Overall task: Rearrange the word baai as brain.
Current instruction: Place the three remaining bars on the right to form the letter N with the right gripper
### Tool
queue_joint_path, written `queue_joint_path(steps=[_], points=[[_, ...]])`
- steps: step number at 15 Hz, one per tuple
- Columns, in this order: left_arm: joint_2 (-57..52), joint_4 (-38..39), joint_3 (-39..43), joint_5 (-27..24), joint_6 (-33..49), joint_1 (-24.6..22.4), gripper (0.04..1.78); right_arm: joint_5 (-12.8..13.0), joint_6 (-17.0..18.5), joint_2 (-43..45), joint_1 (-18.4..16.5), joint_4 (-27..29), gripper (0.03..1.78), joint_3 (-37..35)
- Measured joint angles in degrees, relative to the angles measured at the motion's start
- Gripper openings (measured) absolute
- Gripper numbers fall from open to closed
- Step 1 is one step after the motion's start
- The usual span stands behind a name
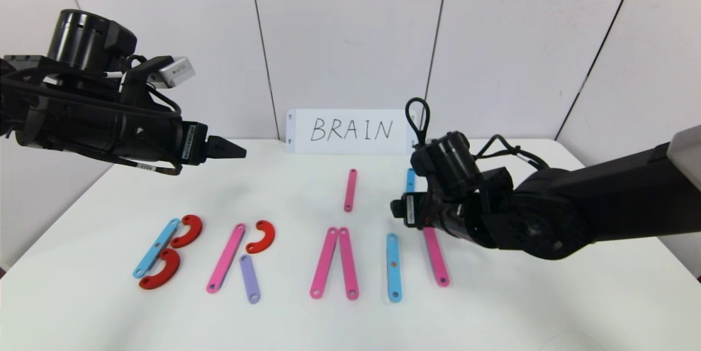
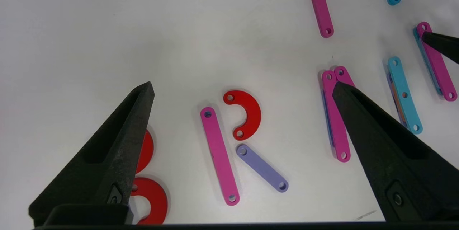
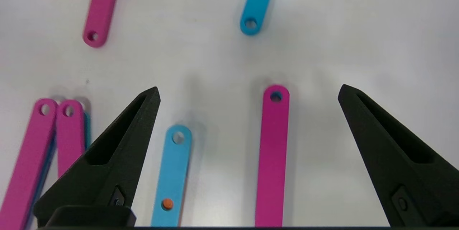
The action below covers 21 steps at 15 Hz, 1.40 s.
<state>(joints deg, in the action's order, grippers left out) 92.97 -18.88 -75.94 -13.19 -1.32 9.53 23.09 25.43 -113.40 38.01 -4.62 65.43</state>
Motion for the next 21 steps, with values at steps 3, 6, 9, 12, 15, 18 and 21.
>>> queue_joint_path(steps=[3,6,9,12,15,18,21], points=[[0.00,0.17,-0.05,0.05,0.00,-0.04,1.74,-0.55,-2.11,-3.25,-0.48,4.44,1.74,10.37],[0.00,0.20,-0.06,0.07,0.00,-0.04,1.74,-1.46,-3.57,-8.87,-1.91,9.08,1.74,21.15],[0.00,0.20,-0.06,0.10,0.00,-0.04,1.74,-1.62,-4.02,-14.58,-4.44,11.37,1.74,27.98],[0.00,0.20,-0.06,0.05,0.00,-0.04,1.74,-1.60,-3.52,-18.88,-6.31,11.45,1.74,30.90],[0.00,0.10,-0.06,0.05,0.00,-0.04,1.74,-1.68,-3.08,-20.81,-7.51,11.37,1.74,31.27],[0.00,0.01,-0.06,0.02,0.00,-0.02,1.74,-1.77,-3.00,-21.77,-7.72,11.40,1.74,31.21],[0.00,0.00,-0.02,0.02,0.00,0.00,1.74,-1.87,-2.74,-22.38,-7.83,11.01,1.64,31.15]])
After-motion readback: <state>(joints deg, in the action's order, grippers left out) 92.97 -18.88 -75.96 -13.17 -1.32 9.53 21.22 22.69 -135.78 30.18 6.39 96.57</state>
